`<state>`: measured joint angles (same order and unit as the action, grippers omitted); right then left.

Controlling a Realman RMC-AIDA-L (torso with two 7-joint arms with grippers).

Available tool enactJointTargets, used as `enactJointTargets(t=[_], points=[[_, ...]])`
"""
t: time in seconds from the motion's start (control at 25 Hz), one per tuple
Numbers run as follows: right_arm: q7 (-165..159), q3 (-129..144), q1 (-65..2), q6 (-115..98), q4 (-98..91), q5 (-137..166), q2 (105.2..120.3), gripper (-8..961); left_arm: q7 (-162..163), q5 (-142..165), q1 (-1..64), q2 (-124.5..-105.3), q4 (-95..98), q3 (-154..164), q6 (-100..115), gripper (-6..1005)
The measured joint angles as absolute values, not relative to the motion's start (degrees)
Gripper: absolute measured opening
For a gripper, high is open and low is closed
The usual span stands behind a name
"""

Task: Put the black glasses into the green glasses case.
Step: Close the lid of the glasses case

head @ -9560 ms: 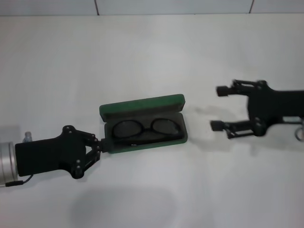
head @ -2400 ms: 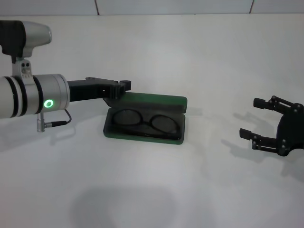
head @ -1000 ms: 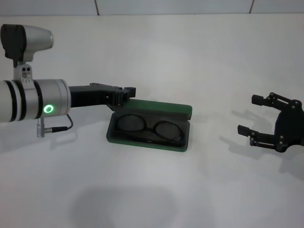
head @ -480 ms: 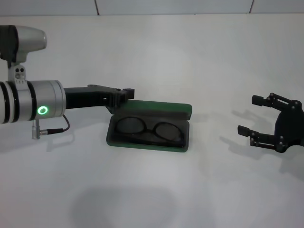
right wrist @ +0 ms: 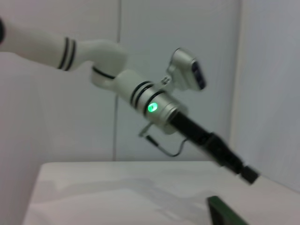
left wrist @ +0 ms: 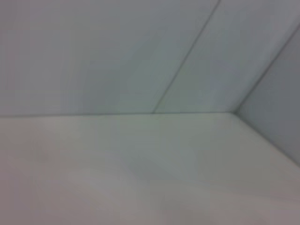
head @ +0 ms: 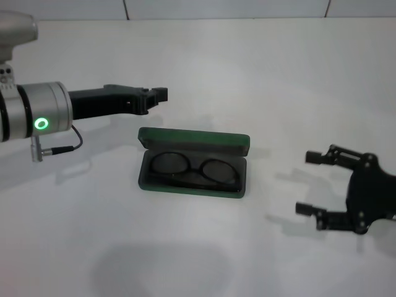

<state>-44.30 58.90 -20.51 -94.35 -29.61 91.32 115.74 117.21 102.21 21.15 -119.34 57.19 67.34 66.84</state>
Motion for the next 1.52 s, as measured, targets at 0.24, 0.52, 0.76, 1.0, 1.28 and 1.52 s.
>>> enactJointTargets(t=[0.24,0.52,0.76,1.0,1.28,1.52], points=[[-44.13,60.48,-20.57,-93.67,-28.58,89.69,116.01,817,113.50,102.55,19.80,-118.74,61.68,59.73,80.46,120],[-44.02,58.11,-20.38,-90.95,-28.52,88.68,115.48,817,103.08,105.53,15.83,-116.87,59.32,57.70,88.25,121],[-43.98,58.28,-20.31,-89.68,-28.43,88.82,115.44,816,99.85,109.38,18.37,-117.15,50.88,56.88,85.80,122],[-43.95,58.08,-20.13,-89.39,-28.28,88.87,115.48,817,97.90,109.63,21.48,-117.98,44.81,54.34,83.21,123],[-43.94,58.08,-20.12,-89.09,-28.23,88.86,115.49,816,95.80,109.98,24.29,-118.24,39.28,54.22,78.36,124],[-43.94,58.31,-20.13,-88.88,-28.21,88.83,115.55,817,96.08,110.26,25.00,-118.82,38.88,54.55,74.80,125]])
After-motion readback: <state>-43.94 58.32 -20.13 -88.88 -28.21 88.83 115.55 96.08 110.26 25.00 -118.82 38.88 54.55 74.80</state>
